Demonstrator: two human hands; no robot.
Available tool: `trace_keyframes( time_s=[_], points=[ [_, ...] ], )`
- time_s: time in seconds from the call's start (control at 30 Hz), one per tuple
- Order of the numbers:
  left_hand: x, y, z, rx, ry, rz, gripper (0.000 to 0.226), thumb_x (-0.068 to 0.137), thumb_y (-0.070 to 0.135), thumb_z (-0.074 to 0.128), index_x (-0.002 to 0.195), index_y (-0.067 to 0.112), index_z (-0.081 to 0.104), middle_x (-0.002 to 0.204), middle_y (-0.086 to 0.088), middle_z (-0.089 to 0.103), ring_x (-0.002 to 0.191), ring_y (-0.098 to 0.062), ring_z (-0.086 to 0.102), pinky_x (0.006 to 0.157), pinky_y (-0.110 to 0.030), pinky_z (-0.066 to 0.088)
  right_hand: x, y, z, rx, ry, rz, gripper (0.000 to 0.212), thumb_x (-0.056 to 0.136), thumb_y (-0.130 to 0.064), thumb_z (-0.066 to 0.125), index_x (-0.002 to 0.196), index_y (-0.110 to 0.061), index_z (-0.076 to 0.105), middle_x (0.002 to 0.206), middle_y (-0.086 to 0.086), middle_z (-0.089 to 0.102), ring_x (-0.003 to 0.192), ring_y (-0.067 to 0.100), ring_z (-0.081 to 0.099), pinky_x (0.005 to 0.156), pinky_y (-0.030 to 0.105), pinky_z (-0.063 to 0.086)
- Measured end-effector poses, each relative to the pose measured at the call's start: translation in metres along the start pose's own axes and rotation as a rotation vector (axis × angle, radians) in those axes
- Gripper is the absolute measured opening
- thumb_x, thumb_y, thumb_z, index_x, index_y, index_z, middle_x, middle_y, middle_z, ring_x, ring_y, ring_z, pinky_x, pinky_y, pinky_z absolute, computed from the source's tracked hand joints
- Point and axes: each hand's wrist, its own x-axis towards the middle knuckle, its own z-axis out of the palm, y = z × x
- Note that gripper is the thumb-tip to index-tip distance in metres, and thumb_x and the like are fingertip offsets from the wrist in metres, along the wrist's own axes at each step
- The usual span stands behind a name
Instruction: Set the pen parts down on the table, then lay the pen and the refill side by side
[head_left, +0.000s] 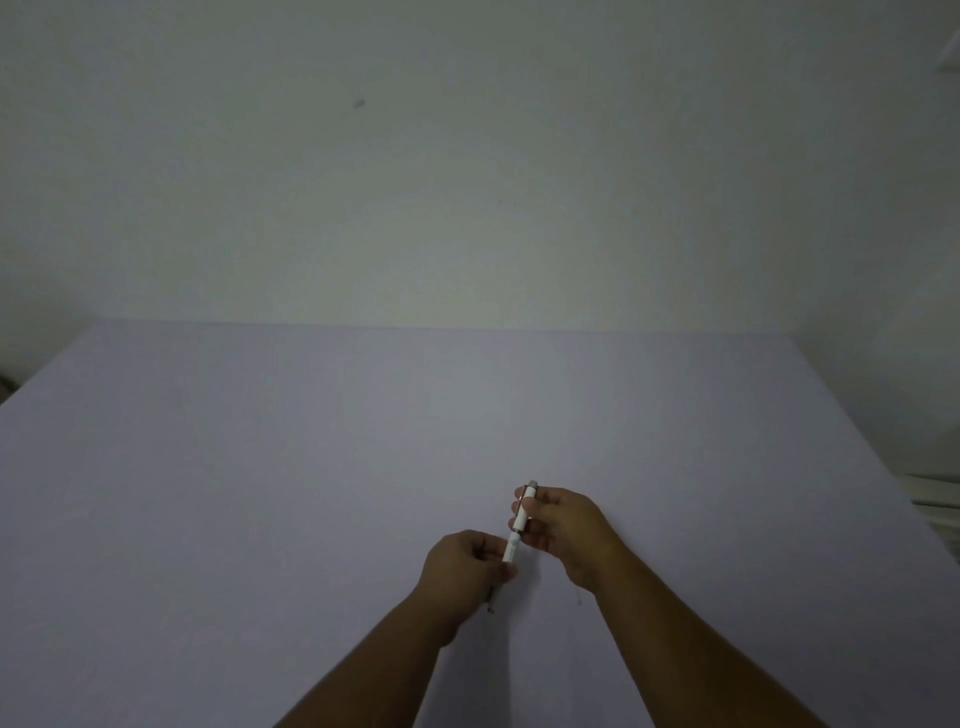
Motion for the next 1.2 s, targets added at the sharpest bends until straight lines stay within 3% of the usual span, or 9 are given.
trace_keyframes(
  time_s=[0.23,0.53,0.6,0.73,0.83,0.97,1.03,1.1,1.2],
  points=[
    [0.001,0.0,0.003,-0.008,-0.001,0.002,0.018,0.076,0.006,0.071,0.071,0.022,0.068,0.075,-0.004,0.066,0.067,-0.018,0.059,0.063,-0.029,0.054,0.0,0.003,-0.005,-0.054,-0.004,-0.004,0.024,0.092,-0.005,0.053,0.11,0.007,0.061,0.082,0.009,0.066,0.072,0.021,0.065,0.079,0.033,0.054],
    [0.004,-0.008,0.005,0.013,0.014,-0.026,0.014,0.076,0.008,0.071,0.074,0.022,0.069,0.076,-0.003,0.067,0.067,-0.017,0.06,0.064,-0.028,0.055,0.003,0.007,-0.006,-0.112,0.018,-0.002,0.013,0.09,-0.012,0.059,0.091,-0.004,0.068,0.083,0.011,0.068,0.073,0.021,0.065,0.082,0.036,0.055],
    [0.006,-0.012,0.004,0.012,0.028,-0.039,0.014,0.075,0.008,0.072,0.078,0.021,0.069,0.077,-0.002,0.067,0.068,-0.016,0.06,0.062,-0.027,0.053,0.008,0.009,-0.008,-0.144,0.096,-0.019,0.013,0.09,-0.012,0.057,0.091,-0.006,0.069,0.091,0.014,0.068,0.075,0.021,0.065,0.088,0.041,0.054],
    [0.012,-0.021,0.006,0.023,0.084,-0.066,0.015,0.074,0.01,0.072,0.081,0.022,0.07,0.078,0.0,0.068,0.067,-0.014,0.061,0.058,-0.024,0.051,0.016,0.014,-0.026,-0.644,0.389,-0.118,0.025,0.091,-0.014,0.049,0.107,-0.006,0.067,0.11,0.015,0.069,0.095,0.027,0.065,0.092,0.037,0.05],
    [0.016,-0.026,0.01,0.075,0.157,-0.085,0.016,0.072,0.015,0.074,0.084,0.024,0.07,0.073,0.008,0.064,0.064,-0.007,0.059,0.049,-0.015,0.044,0.012,0.026,-0.036,-1.032,0.413,-0.055,0.022,0.091,-0.012,0.047,0.103,-0.003,0.062,0.108,0.015,0.068,0.101,0.028,0.063,0.082,0.03,0.05],
    [0.022,-0.033,0.018,0.153,0.213,-0.072,0.023,0.071,0.016,0.074,0.094,0.018,0.073,0.078,0.006,0.065,0.067,-0.008,0.058,0.053,-0.012,0.042,0.01,0.046,-0.038,-1.004,0.405,0.045,0.006,0.079,-0.012,0.052,0.083,-0.008,0.05,0.089,0.011,0.059,0.079,0.024,0.058,0.067,0.029,0.048],
    [0.025,-0.034,0.021,0.194,0.228,-0.065,0.024,0.073,0.015,0.072,0.097,0.016,0.072,0.081,0.004,0.065,0.068,-0.007,0.057,0.053,-0.01,0.044,0.01,0.053,-0.036,-1.017,0.408,0.052,0.014,0.079,-0.012,0.051,0.091,-0.005,0.054,0.096,0.012,0.063,0.086,0.027,0.062,0.071,0.031,0.051],
    [0.027,-0.035,0.023,0.191,0.233,-0.066,0.023,0.075,0.013,0.072,0.098,0.014,0.07,0.076,0.006,0.061,0.06,-0.002,0.052,0.037,-0.007,0.043,0.011,0.057,-0.031,-1.018,0.405,0.036,0.018,0.081,-0.01,0.049,0.097,-0.004,0.056,0.103,0.014,0.065,0.092,0.03,0.064,0.074,0.034,0.054],
    [0.029,-0.035,0.025,0.17,0.239,-0.078,0.022,0.076,0.01,0.072,0.098,0.01,0.069,0.069,0.009,0.056,0.056,-0.001,0.049,0.032,-0.003,0.041,0.013,0.062,-0.024,-1.035,0.388,0.021,0.019,0.082,-0.011,0.049,0.098,-0.005,0.056,0.104,0.014,0.066,0.094,0.03,0.065,0.078,0.036,0.056]
  ],
)
